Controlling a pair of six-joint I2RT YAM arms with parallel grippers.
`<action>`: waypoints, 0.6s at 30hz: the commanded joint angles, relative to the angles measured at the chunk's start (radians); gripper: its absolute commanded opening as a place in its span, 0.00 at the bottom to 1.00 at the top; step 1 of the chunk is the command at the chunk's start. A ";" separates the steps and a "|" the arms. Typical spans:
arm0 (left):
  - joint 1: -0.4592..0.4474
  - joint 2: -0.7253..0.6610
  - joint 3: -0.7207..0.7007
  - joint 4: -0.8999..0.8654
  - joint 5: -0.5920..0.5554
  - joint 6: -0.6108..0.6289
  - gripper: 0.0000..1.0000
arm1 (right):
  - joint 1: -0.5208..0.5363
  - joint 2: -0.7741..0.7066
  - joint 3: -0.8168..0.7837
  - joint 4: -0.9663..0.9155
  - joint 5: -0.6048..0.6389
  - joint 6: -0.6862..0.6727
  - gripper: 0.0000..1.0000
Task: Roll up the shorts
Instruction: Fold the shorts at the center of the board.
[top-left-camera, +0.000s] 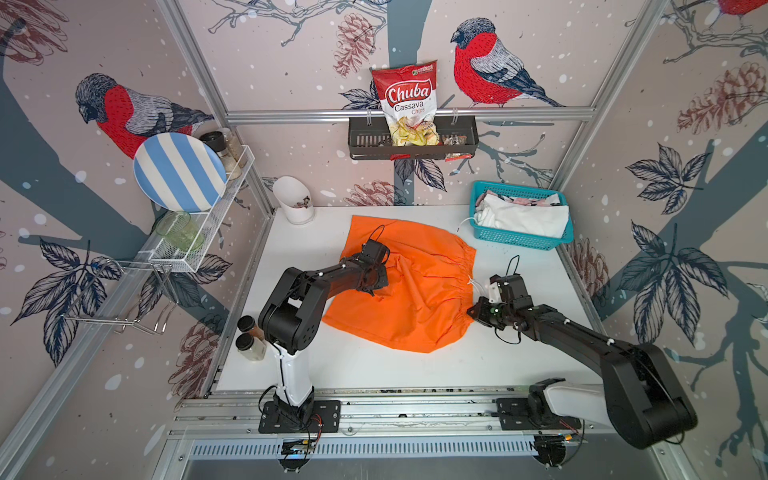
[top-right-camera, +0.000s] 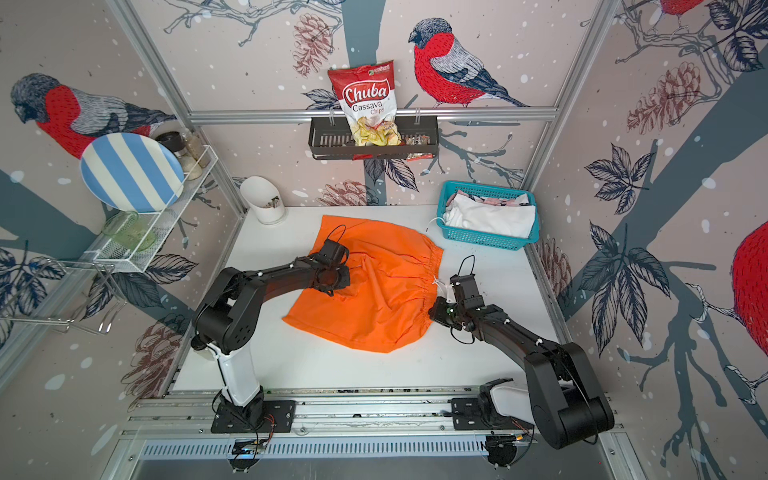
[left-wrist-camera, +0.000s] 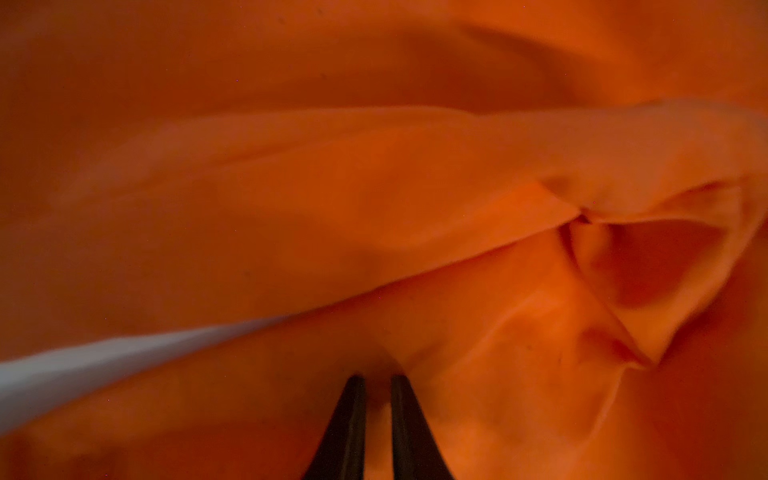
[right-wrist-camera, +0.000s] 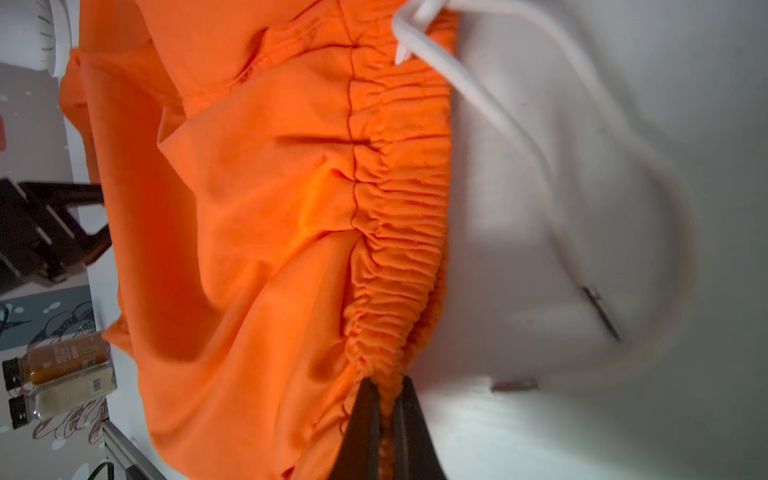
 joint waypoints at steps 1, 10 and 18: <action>0.015 -0.037 0.055 -0.137 -0.042 0.079 0.26 | 0.000 -0.005 0.008 0.028 0.060 0.035 0.00; -0.109 -0.159 0.041 -0.331 0.027 0.182 0.57 | -0.267 -0.019 0.004 -0.023 -0.015 -0.114 0.00; -0.197 -0.089 0.041 -0.304 0.091 0.236 0.62 | -0.319 -0.014 0.036 -0.058 -0.045 -0.160 0.00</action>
